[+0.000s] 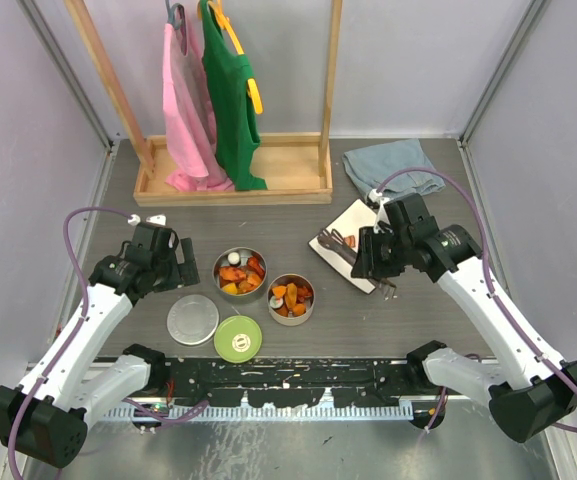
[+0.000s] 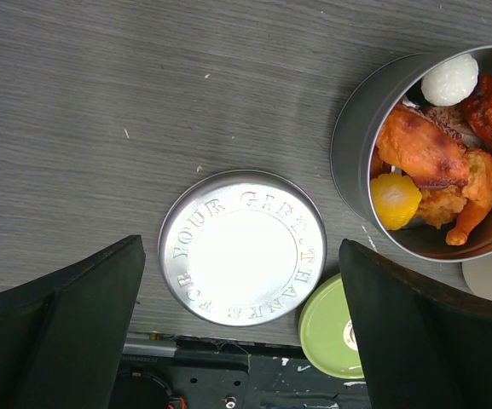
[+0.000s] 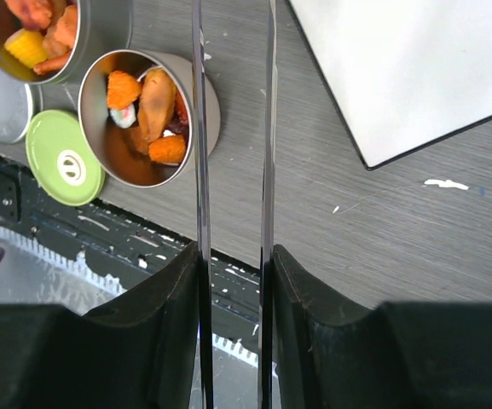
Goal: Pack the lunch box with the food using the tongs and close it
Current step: Place the fake food in the packing box.
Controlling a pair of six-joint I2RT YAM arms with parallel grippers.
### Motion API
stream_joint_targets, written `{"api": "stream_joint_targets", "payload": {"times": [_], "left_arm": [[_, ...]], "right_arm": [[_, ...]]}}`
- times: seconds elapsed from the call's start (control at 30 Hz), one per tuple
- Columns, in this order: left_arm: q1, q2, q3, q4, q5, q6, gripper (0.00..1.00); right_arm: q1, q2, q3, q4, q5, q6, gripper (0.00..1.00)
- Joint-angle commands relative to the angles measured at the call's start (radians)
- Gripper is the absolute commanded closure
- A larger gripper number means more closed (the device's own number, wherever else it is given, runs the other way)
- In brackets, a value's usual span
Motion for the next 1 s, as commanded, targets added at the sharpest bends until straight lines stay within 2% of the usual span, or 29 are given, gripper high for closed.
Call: {"api": "stream_joint_targets", "payload": {"times": [0.0, 0.33, 0.6, 0.73, 0.97], "left_arm": [[0.003, -0.01, 0.021, 0.016, 0.003, 0.013, 0.02], [0.003, -0.031, 0.019, 0.022, -0.004, 0.019, 0.02], [0.004, -0.052, 0.011, 0.032, -0.001, 0.024, 0.02], [0.004, -0.061, 0.008, 0.039, 0.005, 0.027, 0.02], [0.003, -0.098, -0.003, 0.063, 0.012, 0.039, 0.02]], "right_arm": [[0.005, -0.026, 0.042, 0.02, -0.094, -0.006, 0.67], [0.089, -0.013, 0.044, 0.011, -0.115, -0.002, 0.67], [0.224, -0.01, 0.069, -0.018, -0.075, 0.008, 0.66], [0.292, 0.002, 0.076, -0.098, -0.011, 0.012, 0.66], [0.341, -0.006, 0.061, -0.132, -0.004, 0.018, 0.66]]}}
